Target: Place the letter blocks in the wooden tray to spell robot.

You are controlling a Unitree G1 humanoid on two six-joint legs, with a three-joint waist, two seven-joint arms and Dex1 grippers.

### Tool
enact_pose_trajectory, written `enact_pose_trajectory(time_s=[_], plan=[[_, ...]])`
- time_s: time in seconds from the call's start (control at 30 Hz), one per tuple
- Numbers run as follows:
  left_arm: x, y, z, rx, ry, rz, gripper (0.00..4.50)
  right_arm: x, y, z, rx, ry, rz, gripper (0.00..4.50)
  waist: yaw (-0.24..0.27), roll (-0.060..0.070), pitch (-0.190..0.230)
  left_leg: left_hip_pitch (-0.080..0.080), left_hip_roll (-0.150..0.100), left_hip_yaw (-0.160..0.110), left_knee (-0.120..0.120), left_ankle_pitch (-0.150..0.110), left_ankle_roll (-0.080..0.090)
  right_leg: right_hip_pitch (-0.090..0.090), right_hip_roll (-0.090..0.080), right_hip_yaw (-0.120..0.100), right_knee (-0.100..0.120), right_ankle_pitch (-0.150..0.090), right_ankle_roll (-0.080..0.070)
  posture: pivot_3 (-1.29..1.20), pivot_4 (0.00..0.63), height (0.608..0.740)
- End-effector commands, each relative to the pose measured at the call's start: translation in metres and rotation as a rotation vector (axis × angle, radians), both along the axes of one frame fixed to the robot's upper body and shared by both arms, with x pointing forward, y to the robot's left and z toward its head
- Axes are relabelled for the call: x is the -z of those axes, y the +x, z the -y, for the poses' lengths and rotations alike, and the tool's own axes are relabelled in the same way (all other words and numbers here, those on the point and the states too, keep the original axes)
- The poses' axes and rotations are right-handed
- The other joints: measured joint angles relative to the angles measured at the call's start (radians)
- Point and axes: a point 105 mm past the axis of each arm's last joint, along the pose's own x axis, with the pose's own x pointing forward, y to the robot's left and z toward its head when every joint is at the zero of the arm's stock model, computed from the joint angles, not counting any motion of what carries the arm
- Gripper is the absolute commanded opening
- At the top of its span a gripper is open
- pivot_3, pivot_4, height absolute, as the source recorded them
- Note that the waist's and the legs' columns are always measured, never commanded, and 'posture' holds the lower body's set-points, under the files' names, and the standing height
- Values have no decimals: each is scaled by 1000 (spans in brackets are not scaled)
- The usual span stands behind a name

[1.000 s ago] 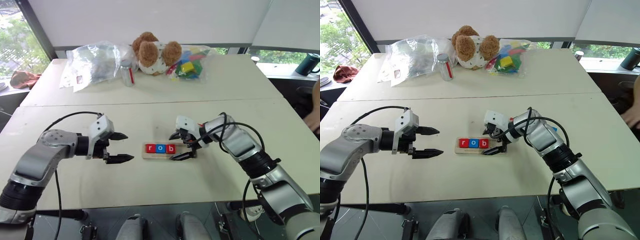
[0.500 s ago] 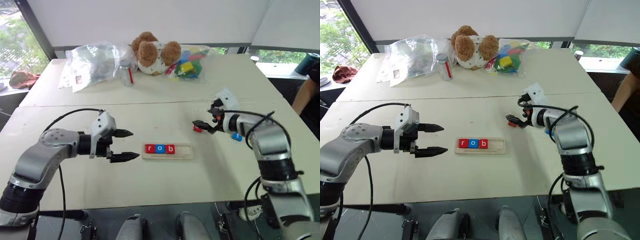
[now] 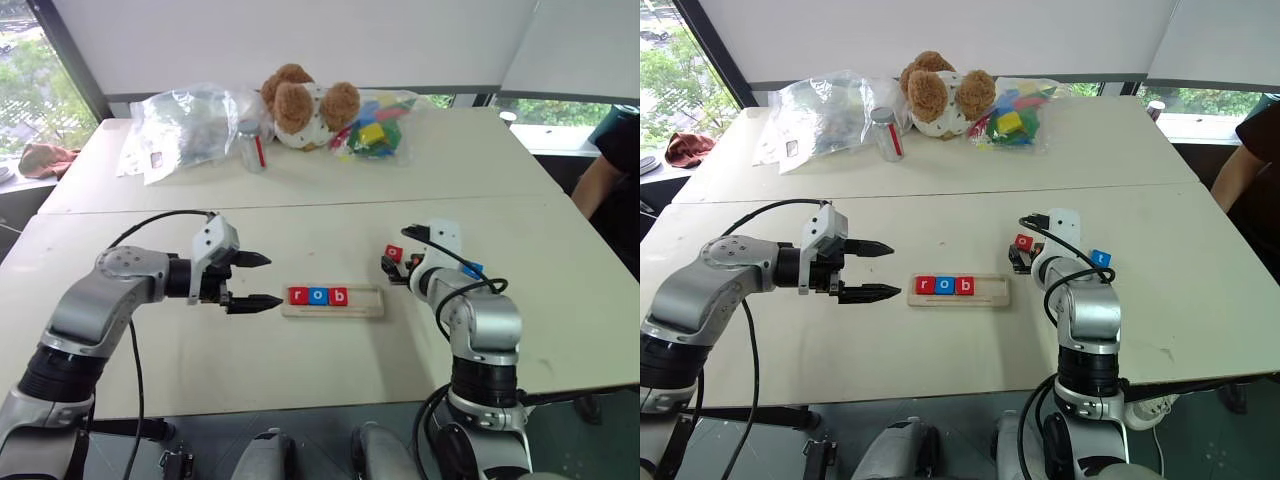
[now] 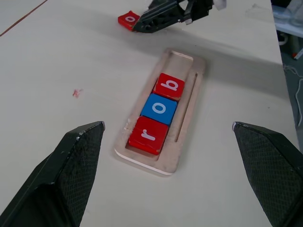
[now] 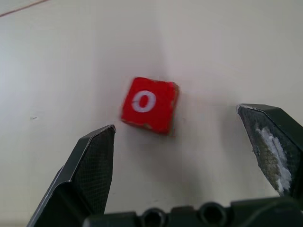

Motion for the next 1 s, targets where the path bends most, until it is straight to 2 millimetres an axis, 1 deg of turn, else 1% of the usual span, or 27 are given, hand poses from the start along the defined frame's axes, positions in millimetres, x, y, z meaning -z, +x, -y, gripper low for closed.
enact_pose_trajectory(time_s=[0.03, 0.2, 0.23, 0.3, 0.43, 0.53, 0.7, 0.77, 0.83, 0.9, 0.97, 1.0], plan=[[-3, -2, 3, 17, 13, 35, 4500, -9, 10, -12, -26, -6, 50, 4431, -2, 0, 0, 0, 0, 0, 0, 0, 0, 0, 0, 0, 1, 0, 0, 0, 150, 740], [-2, -3, 1, 2, 12, 35, 4500, -5, 18, -35, -71, 12, 42, 4431, -16, 0, 0, 1, 0, 0, 0, 0, 0, 0, 0, 0, 2, 0, 0, 0, 150, 740], [-1, -4, 0, -1, 11, 35, 4500, -4, 19, -37, -69, 13, 39, 4204, -20, 0, 0, 0, 0, 0, 0, 0, 0, 0, 0, 0, 2, 0, 0, 0, 150, 740], [0, -4, 0, -5, 11, 35, 4500, -2, 20, -38, -64, 11, 37, 3565, -23, 0, 0, 1, 0, 0, 0, 0, 0, 0, 0, 0, 2, 0, 0, 0, 150, 740], [2, -4, 0, -13, 9, 35, 4500, 2, 20, -32, -38, 10, 27, 1608, -25, 0, 0, 1, 1, 0, 0, 0, 0, 0, 0, 0, 2, 0, 0, 0, 150, 740], [3, -5, 1, -13, 8, 33, 4500, 1, 21, -29, -30, -10, 37, 1590, -24, 0, 0, 2, 1, 0, 0, 0, 0, 0, 0, 0, 2, 0, 0, 0, 150, 740], [5, -3, 2, -8, 11, 37, 4500, -11, 13, -25, -74, -59, 78, 1590, -21, 0, 0, 1, 1, 0, 0, -2, 3, 0, 0, 0, 2, 0, 0, 0, 150, 740], [5, -4, 4, 8, 14, 31, 4500, -26, 0, -9, -90, -92, 109, 1590, -18, 0, 0, 1, 1, -1, 0, -3, 5, 0, 0, 0, 2, 0, 0, 0, 150, 740], [6, -4, 3, 26, 21, 24, 4500, -38, -19, 0, -129, -114, 112, 1590, -12, 0, 0, -1, 1, -1, 0, -3, 5, -1, 0, 0, 2, 0, 0, 0, 150, 740], [6, -4, 4, 41, 23, 20, 4500, -39, -39, 1, -183, -114, 84, 1590, -11, 0, 0, -2, 0, -1, 0, -3, 6, -1, 0, -1, 2, 0, 0, 0, 150, 740], [5, -3, 6, 55, 27, 19, 4500, -36, -59, 3, -235, -131, 48, 1590, -9, -1, 0, -2, 1, -1, 0, -4, 7, -1, 0, -1, 2, 0, 0, 0, 150, 740], [5, -2, 7, 62, 26, 18, 4500, -30, -70, 7, -248, -140, 21, 1590, -9, -1, 0, -2, 1, -2, 0, -4, 7, -1, 0, -1, 1, 0, 0, 0, 150, 740]])
